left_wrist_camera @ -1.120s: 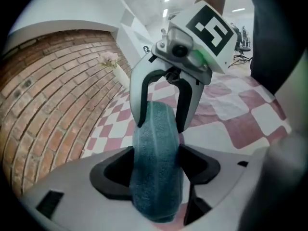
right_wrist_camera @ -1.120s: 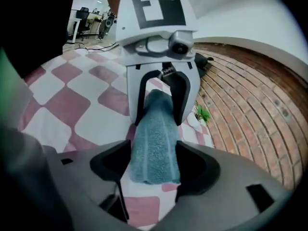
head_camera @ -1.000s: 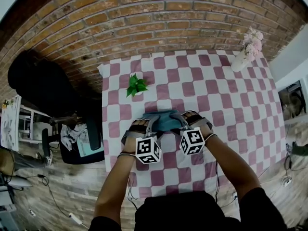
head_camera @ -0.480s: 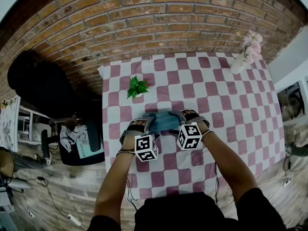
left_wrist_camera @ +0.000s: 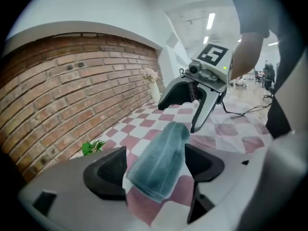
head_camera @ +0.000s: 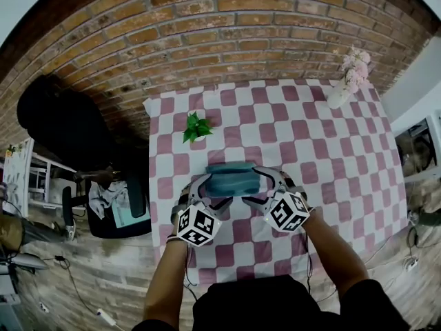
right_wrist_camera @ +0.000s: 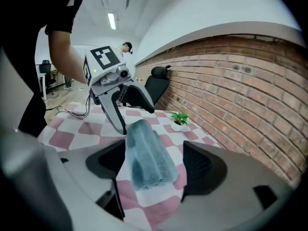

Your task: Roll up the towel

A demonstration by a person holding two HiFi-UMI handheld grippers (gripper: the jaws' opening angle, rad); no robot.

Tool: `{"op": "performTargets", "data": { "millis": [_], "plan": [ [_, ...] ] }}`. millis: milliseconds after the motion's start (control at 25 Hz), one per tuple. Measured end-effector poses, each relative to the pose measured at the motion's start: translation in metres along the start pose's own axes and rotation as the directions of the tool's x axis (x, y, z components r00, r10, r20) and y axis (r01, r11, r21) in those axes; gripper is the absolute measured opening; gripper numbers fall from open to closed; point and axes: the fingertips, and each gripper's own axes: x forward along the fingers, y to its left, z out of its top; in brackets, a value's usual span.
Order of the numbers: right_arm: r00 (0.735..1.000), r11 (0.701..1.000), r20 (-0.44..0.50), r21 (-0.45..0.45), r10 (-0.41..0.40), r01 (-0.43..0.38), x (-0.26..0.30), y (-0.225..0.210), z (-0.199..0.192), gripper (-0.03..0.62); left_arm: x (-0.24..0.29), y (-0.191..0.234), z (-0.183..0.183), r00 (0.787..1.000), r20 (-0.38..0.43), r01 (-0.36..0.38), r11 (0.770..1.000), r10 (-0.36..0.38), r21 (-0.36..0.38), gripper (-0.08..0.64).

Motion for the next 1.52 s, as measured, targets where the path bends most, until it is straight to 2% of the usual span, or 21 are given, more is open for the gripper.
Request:
{"op": "performTargets", "data": {
  "millis": [160, 240, 280, 360, 440, 520, 560, 600, 800, 920, 1000, 1080, 1280, 1520],
  "plan": [
    [0.996, 0.995, 0.035, 0.071, -0.078, 0.076, -0.021, 0.003, 0.002, 0.371, -0.016, -0.004, 0.001, 0.997, 0.029, -0.072, 0.993, 0.075, -0.091, 0.368],
    [0.988, 0.985, 0.072, 0.110, -0.138, 0.130, -0.034, 0.000, 0.010, 0.363, -0.028, -0.001, 0.008, 0.989, 0.077, -0.116, 0.981, 0.129, -0.156, 0.346],
    [0.980, 0.979, 0.097, 0.128, -0.172, 0.159, -0.041, -0.002, 0.017, 0.337, -0.036, 0.002, 0.014, 0.981, 0.111, -0.136, 0.971, 0.160, -0.199, 0.326],
    [0.960, 0.963, 0.149, 0.165, -0.237, 0.212, -0.058, -0.004, 0.036, 0.251, -0.054, 0.008, 0.026, 0.956, 0.180, -0.172, 0.939, 0.232, -0.297, 0.275],
    [0.935, 0.941, 0.179, 0.206, -0.305, 0.267, -0.077, -0.005, 0.053, 0.155, -0.074, 0.014, 0.035, 0.921, 0.224, -0.217, 0.896, 0.320, -0.388, 0.178],
    [0.905, 0.915, 0.205, 0.246, -0.373, 0.321, -0.094, -0.007, 0.063, 0.058, -0.094, 0.019, 0.039, 0.882, 0.237, -0.269, 0.847, 0.408, -0.458, 0.084],
    [0.891, 0.902, 0.214, 0.264, -0.399, 0.341, -0.101, -0.007, 0.067, 0.021, -0.102, 0.020, 0.041, 0.864, 0.240, -0.288, 0.825, 0.443, -0.486, 0.015],
    [0.881, 0.892, 0.220, 0.281, -0.418, 0.353, -0.107, -0.006, 0.070, -0.002, -0.110, 0.020, 0.044, 0.850, 0.245, -0.297, 0.808, 0.467, -0.509, -0.008],
    [0.846, 0.856, 0.242, 0.348, -0.475, 0.381, -0.127, 0.005, 0.080, -0.003, -0.125, 0.000, 0.056, 0.820, 0.266, -0.284, 0.764, 0.507, -0.580, -0.006],
    [0.828, 0.834, 0.250, 0.393, -0.502, 0.387, -0.134, 0.006, 0.083, -0.003, -0.132, -0.004, 0.060, 0.793, 0.264, -0.312, 0.738, 0.549, -0.598, -0.005],
    [0.815, 0.821, 0.258, 0.417, -0.519, 0.390, -0.138, 0.005, 0.085, -0.003, -0.136, -0.004, 0.063, 0.780, 0.268, -0.328, 0.734, 0.566, -0.594, -0.005],
    [0.807, 0.813, 0.263, 0.429, -0.529, 0.393, -0.142, 0.004, 0.087, -0.003, -0.138, -0.005, 0.068, 0.777, 0.280, -0.332, 0.744, 0.564, -0.580, -0.005],
    [0.798, 0.806, 0.262, 0.432, -0.542, 0.405, -0.151, 0.003, 0.085, -0.003, -0.140, -0.015, 0.082, 0.782, 0.311, -0.313, 0.771, 0.541, -0.554, -0.005],
    [0.794, 0.805, 0.266, 0.431, -0.546, 0.409, -0.159, 0.003, 0.084, -0.003, -0.138, -0.022, 0.090, 0.790, 0.318, -0.305, 0.786, 0.524, -0.537, -0.005]
  ]
}}
